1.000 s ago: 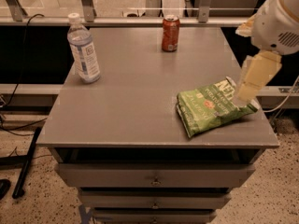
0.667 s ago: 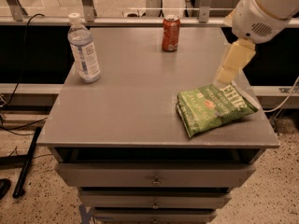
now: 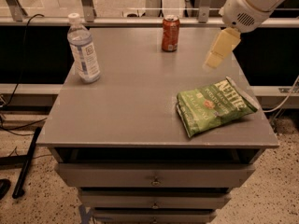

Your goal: Move coke can near green jalapeno chip bag

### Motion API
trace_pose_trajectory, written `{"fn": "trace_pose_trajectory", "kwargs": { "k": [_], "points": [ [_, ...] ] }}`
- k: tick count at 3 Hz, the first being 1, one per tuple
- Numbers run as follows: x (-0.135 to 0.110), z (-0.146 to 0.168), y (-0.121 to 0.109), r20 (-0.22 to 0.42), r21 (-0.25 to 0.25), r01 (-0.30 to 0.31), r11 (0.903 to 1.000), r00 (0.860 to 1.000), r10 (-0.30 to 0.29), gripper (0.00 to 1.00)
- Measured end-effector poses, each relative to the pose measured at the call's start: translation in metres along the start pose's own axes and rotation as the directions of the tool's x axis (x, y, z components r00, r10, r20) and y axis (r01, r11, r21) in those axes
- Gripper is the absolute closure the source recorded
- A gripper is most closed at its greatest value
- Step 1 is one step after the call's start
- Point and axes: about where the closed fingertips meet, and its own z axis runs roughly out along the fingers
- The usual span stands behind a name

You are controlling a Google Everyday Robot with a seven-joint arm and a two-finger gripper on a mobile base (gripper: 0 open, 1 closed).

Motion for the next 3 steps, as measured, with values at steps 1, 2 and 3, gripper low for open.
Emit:
{"fn": "trace_pose_trajectory", "kwargs": {
  "k": [1,2,3],
  "points": [
    [0.000,0.023,-0.016,0.048,0.016,-0.056,0.9983,0.997,0.055,0.00],
    [-0.004,0.059,-0.044,0.132,0.035,-0.138,0.9897,0.982,0.133,0.00],
    [-0.010,0.096,-0.072,0.214,0.046,-0.221,0.9743,0.955,0.206,0.00]
  ]
}}
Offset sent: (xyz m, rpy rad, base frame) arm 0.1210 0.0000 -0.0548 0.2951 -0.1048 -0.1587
